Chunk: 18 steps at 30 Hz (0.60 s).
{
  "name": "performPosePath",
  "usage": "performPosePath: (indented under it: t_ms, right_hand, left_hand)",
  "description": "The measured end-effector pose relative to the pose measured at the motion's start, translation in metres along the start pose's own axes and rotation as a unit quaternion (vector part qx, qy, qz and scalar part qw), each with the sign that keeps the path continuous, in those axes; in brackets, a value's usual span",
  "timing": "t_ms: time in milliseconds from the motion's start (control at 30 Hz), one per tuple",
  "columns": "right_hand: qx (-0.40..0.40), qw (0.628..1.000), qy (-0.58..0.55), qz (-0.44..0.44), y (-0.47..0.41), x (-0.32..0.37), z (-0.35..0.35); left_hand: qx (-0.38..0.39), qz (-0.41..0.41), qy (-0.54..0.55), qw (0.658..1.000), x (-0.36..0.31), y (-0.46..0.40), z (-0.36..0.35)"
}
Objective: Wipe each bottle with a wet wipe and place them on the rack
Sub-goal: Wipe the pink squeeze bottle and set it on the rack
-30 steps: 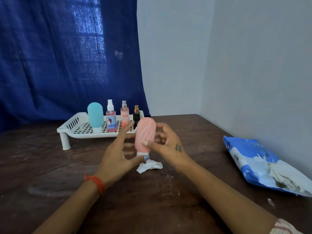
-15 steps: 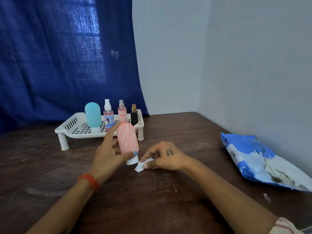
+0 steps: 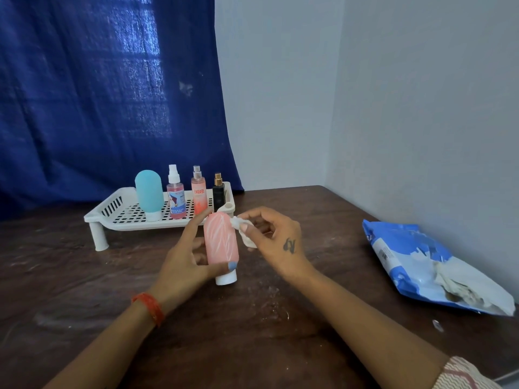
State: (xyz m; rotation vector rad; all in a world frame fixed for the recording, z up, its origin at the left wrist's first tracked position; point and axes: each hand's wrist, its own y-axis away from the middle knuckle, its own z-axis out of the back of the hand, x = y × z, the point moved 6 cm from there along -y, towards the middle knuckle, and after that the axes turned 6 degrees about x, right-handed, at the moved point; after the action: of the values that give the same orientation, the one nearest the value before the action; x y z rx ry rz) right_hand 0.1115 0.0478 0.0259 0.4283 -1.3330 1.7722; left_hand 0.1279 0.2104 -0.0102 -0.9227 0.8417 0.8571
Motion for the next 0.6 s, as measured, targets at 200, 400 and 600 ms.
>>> performPosePath:
  t_ms: [200, 400, 600]
  right_hand:
    - [-0.031, 0.993, 0.064, 0.091, 0.004, 0.003, -0.008]
    - [-0.055, 0.991, 0.064, 0.099, 0.003, 0.003, -0.004]
    - [-0.107, 0.988, 0.06, 0.09, 0.004, 0.006, 0.005]
  left_hand:
    - [0.029, -0.012, 0.001, 1.0, -0.002, 0.001, -0.005]
    - [0.047, -0.012, 0.0, 0.999, -0.001, 0.0, -0.007]
    - [0.074, -0.02, 0.005, 0.997, -0.005, 0.002, -0.012]
